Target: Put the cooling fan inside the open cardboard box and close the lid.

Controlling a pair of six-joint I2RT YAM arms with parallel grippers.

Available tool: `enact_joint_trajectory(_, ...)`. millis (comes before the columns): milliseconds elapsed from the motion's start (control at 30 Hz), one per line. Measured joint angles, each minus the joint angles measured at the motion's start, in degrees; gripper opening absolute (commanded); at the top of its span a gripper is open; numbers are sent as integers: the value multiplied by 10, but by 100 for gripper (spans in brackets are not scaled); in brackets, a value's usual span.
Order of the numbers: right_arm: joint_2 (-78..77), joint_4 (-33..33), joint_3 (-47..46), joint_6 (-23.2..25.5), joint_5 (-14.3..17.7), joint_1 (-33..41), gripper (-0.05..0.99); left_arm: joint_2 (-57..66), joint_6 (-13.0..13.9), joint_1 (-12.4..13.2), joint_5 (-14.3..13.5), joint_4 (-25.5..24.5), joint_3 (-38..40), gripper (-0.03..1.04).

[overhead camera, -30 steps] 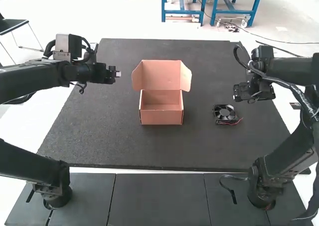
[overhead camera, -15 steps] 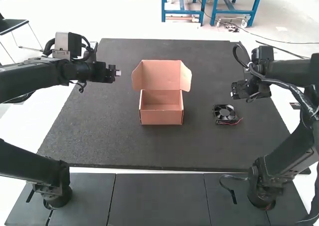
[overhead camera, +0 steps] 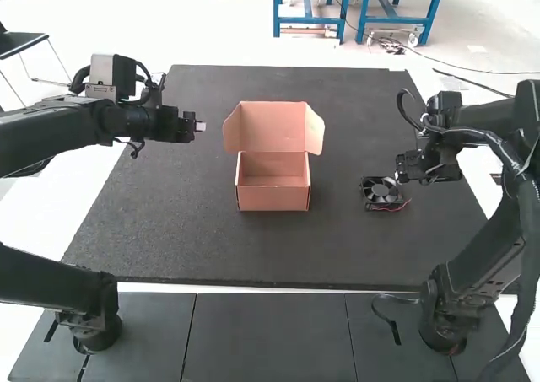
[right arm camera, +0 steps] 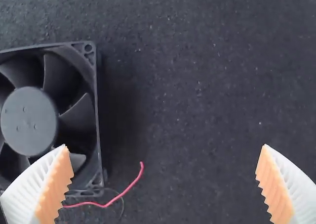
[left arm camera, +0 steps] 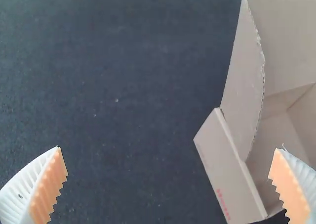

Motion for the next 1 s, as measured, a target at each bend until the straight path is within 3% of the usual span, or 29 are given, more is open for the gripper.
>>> enact_joint_trajectory(200, 7, -9, 0, 1, -13, 0, 84, -1, 10, -1, 33, -63, 3, 97)
enact_joint_trajectory(500, 45, -11, 1, 4, -26, -5, 84, -61, 17, -1, 63, -83, 3, 97)
enact_joint_trajectory(1000, 84, -11, 32, 17, -38, -5, 84, -78, 19, -1, 72, -115, 3, 97)
